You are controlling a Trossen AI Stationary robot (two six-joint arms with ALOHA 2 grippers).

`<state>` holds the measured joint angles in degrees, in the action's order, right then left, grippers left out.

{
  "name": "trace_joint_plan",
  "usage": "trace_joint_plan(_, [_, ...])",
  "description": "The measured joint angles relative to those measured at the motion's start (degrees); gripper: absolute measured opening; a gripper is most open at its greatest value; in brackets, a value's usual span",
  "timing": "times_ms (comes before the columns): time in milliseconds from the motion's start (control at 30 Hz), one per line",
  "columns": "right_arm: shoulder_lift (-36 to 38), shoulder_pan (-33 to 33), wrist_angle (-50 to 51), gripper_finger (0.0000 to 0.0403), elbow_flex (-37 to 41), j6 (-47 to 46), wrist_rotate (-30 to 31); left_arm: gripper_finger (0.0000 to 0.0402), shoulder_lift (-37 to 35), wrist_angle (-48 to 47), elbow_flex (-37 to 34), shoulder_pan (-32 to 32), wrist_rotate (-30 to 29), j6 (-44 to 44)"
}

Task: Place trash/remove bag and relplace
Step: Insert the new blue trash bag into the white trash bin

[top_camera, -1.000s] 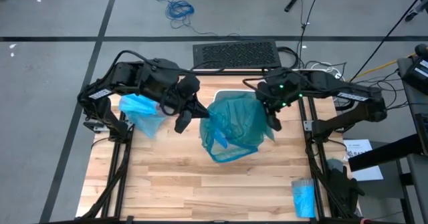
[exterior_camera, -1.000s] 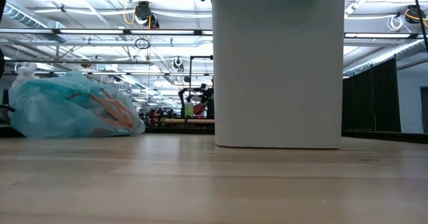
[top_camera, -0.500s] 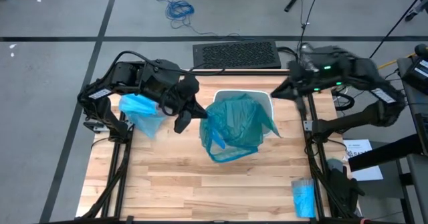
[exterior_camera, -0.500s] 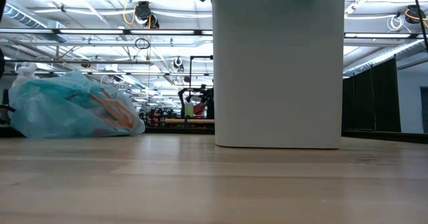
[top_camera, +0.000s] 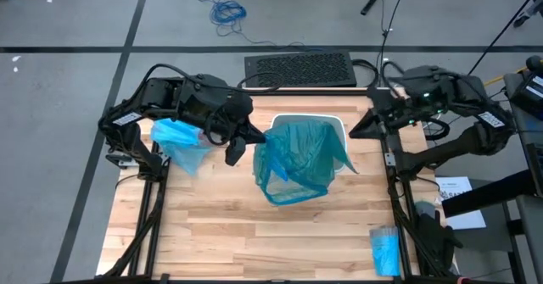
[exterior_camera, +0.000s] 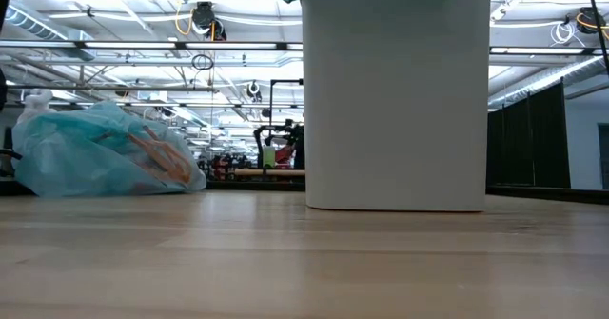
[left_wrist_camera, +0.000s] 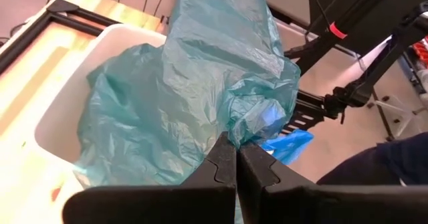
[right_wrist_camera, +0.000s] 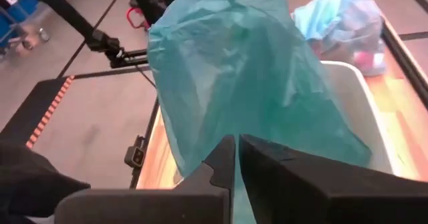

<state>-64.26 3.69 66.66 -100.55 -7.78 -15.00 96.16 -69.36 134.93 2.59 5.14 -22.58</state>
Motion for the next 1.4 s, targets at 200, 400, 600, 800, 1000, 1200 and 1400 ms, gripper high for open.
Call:
trace_joint_plan(200, [-1.29,-2.11,-2.89,0.0028,0.02,-0.13,0.09,0.0,0.37,0.42,-0.04,0.0,-0.78,0.48])
trace_joint_plan(400, [-1.37,-2.02,-1.86,0.0111,0.02,-1.27,0.29,0.0,0.35,0.46,-0.04,0.0,-0.88,0.5])
trace_joint_plan(600, [-3.04,-2.04,-0.37,0.0213,0.02,-3.46,0.11,0.0,0.35,1.33,-0.04,0.0,-0.91,0.85])
trace_joint_plan(800, [-4.61,-2.06,-0.4,0.0233,0.07,-3.8,2.57,0.0,0.35,1.33,-0.04,0.0,-0.88,0.59])
trace_joint_plan(1000, [-4.66,-2.02,0.41,0.0075,0.09,-2.05,4.59,0.0,0.35,1.29,-0.04,0.04,-0.88,0.56])
trace_joint_plan(1200, [-6.18,-1.61,0.32,0.0006,0.88,0.04,6.73,0.0,0.33,1.31,-0.04,0.04,-0.06,0.56])
trace_joint_plan(1400, [-7.16,0.6,-3.6,0.0001,8.67,1.19,6.82,0.0,0.33,1.32,-0.04,0.04,0.64,0.51])
